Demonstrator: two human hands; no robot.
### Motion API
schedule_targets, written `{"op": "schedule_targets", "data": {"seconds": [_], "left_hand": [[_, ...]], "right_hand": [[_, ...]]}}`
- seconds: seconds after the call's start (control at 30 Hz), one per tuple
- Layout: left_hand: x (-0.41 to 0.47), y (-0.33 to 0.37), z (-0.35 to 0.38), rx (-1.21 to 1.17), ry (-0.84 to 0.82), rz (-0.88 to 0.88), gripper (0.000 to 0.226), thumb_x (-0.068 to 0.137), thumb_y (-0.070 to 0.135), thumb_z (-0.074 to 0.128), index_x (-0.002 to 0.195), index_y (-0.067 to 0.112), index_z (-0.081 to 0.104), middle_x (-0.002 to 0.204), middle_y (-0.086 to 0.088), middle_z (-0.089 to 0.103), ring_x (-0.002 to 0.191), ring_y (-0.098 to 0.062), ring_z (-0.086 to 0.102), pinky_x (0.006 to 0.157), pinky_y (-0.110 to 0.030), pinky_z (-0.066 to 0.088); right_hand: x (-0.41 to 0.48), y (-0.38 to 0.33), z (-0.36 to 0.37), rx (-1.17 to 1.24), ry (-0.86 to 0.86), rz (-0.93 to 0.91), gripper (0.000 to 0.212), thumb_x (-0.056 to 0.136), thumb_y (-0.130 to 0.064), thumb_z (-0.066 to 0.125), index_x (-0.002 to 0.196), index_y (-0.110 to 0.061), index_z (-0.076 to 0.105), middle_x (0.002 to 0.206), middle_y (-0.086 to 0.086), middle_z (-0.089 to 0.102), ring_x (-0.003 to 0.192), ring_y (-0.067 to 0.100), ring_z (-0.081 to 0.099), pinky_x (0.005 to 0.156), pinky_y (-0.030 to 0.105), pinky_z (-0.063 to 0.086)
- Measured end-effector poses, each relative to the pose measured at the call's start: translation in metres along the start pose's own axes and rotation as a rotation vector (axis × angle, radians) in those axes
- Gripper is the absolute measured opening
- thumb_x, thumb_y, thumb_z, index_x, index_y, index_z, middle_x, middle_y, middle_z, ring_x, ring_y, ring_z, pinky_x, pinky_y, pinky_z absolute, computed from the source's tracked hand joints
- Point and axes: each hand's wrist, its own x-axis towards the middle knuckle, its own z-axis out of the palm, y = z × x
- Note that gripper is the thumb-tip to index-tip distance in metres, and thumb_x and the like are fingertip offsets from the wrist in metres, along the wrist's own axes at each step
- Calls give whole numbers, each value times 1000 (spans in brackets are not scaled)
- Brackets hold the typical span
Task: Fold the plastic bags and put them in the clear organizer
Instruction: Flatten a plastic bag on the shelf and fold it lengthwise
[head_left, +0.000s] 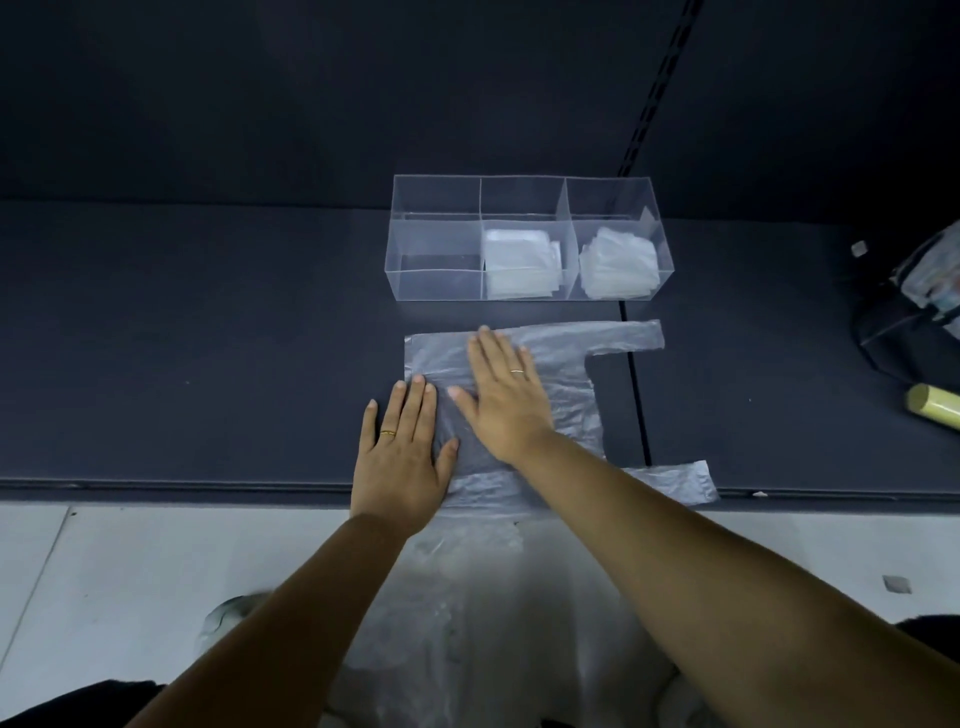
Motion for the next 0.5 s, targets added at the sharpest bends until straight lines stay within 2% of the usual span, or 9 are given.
{"op": "schedule_targets", "data": {"seconds": [0.17,0.33,0.37,0.43,0.5], "left_hand": [[1,0,1,-20,-7,-3,73,93,56,-4,153,16,-2,161,-1,-5,147,-17,-11,120,-43,-4],[1,0,-2,-2,-49,-6,72,95,57,-4,153,15,-5,161,-2,-6,147,-18,-12,120,-42,-6],[1,0,-4,12,-72,-2,72,94,57,-3,153,15,-7,161,-2,-8,147,-18,-13,119,-42,-8],[0,-3,-9,-2,-111,24,74,92,58,-2,152,15,-9,160,-2,-12,146,-18,-17,118,-41,-12],[-9,-5,-17,-45,-48,113,76,93,62,3,153,14,5,161,-5,-3,147,-20,-8,119,-41,-10]], "right_hand": [[-8,84,-7,-104,14,225,76,93,-62,1,152,-15,-12,159,5,-19,146,20,-19,116,38,-15],[-18,133,-30,-127,34,434,72,98,-54,15,153,-11,-4,162,9,-8,148,24,-8,120,44,-5],[-24,128,-33,-113,88,422,72,99,-53,18,153,-10,-1,162,10,-5,148,25,-6,120,44,-4],[-44,104,-33,-6,211,264,71,99,-51,26,153,-7,10,161,13,5,148,28,1,121,43,0],[-77,67,-23,131,242,27,72,96,-55,34,151,-9,24,159,12,19,147,27,13,120,41,8]]}}
